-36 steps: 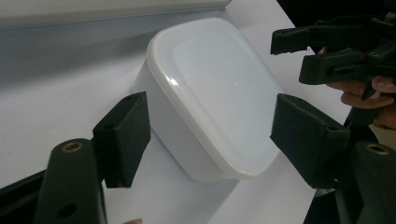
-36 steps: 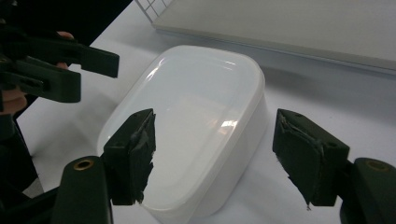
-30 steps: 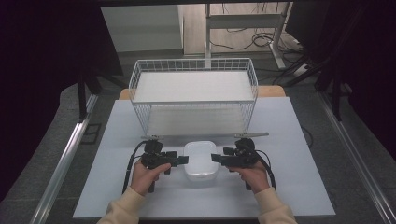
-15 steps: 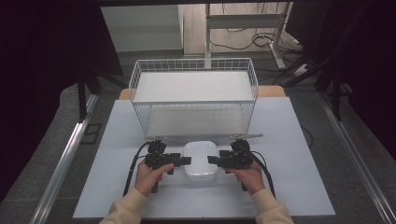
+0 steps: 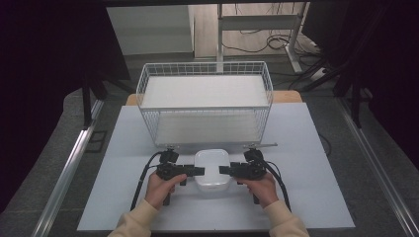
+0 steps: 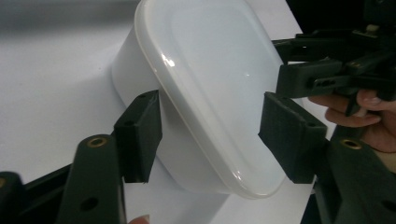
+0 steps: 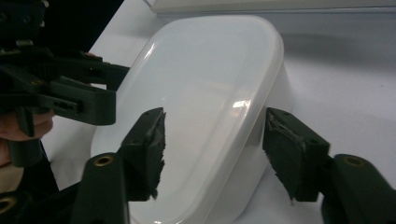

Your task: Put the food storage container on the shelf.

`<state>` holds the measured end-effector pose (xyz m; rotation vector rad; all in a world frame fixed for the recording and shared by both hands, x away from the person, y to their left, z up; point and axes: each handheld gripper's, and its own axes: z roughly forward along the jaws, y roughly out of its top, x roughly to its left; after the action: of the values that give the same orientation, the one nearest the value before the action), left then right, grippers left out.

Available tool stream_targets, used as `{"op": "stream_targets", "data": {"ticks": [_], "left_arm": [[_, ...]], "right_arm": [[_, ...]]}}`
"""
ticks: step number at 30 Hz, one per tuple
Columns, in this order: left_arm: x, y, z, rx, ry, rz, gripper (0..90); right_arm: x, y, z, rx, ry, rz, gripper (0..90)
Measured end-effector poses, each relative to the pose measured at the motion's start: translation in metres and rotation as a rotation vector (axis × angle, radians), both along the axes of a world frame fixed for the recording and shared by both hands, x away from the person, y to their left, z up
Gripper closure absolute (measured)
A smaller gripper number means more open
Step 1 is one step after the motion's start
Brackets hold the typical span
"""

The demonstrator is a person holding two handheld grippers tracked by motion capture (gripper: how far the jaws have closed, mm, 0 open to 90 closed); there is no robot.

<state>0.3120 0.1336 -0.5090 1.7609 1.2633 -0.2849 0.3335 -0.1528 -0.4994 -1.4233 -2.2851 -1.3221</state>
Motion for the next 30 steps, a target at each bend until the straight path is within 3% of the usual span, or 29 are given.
{"op": "stream_targets", "data": {"ticks": [5, 7, 15, 30], "left_arm": [[-0.003, 0.002, -0.001, -0.029, 0.013, 0.047, 48.1], [-0.003, 0.005, -0.001, -0.031, 0.016, 0.042, 52.5], [-0.012, 0.010, 0.008, -0.030, -0.037, 0.066, 66.9], [-0.022, 0.014, 0.018, -0.002, -0.102, 0.071, 77.2]], "right_arm": [[-0.002, -0.005, 0.002, 0.017, 0.010, -0.029, 53.9], [-0.003, -0.007, 0.005, 0.020, 0.010, -0.034, 58.4], [-0.010, -0.015, 0.011, 0.069, 0.028, -0.028, 70.3], [-0.019, -0.017, 0.020, 0.079, -0.008, -0.018, 79.0]]}}
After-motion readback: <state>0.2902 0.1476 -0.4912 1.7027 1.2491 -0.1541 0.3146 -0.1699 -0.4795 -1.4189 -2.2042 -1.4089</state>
